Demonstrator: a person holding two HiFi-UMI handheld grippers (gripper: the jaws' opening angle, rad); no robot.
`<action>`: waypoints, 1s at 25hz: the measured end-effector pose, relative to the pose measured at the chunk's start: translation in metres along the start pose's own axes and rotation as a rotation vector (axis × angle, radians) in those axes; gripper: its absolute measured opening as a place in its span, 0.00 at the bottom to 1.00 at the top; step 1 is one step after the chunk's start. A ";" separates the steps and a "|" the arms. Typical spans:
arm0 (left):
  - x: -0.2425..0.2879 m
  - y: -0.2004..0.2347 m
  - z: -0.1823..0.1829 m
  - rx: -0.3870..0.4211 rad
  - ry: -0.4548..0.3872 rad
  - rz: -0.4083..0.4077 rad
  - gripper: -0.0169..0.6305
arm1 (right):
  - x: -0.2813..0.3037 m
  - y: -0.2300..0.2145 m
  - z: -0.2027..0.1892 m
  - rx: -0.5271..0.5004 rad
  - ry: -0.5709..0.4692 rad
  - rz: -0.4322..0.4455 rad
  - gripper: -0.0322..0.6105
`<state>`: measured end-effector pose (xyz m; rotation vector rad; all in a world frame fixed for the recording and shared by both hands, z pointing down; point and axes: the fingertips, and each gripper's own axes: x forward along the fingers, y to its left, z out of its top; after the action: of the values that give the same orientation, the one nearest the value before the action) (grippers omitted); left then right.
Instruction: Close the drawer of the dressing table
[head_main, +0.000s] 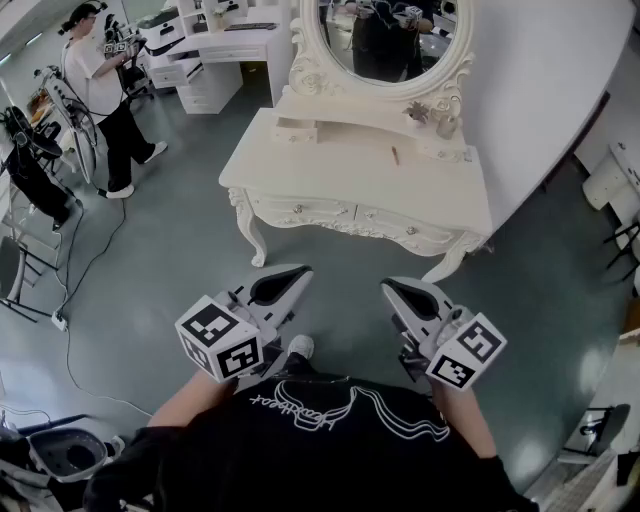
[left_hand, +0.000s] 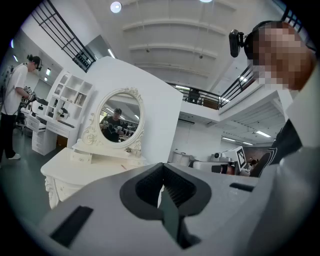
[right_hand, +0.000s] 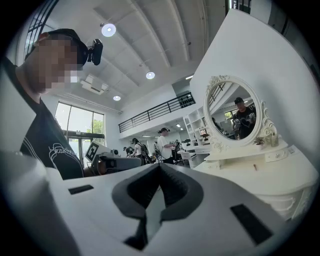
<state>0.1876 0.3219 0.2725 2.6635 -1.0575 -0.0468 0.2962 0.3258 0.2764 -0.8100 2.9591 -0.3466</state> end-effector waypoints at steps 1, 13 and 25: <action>0.000 -0.001 -0.001 0.000 0.000 0.000 0.03 | 0.000 0.001 0.000 -0.002 0.002 0.002 0.05; -0.019 0.006 0.002 0.014 -0.015 0.044 0.03 | 0.014 0.012 0.001 -0.035 -0.005 0.042 0.18; -0.030 0.064 0.003 -0.014 -0.035 0.108 0.03 | 0.069 -0.009 -0.003 -0.064 0.026 0.044 0.37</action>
<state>0.1221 0.2971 0.2844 2.5973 -1.2056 -0.0796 0.2409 0.2837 0.2819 -0.7507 3.0217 -0.2635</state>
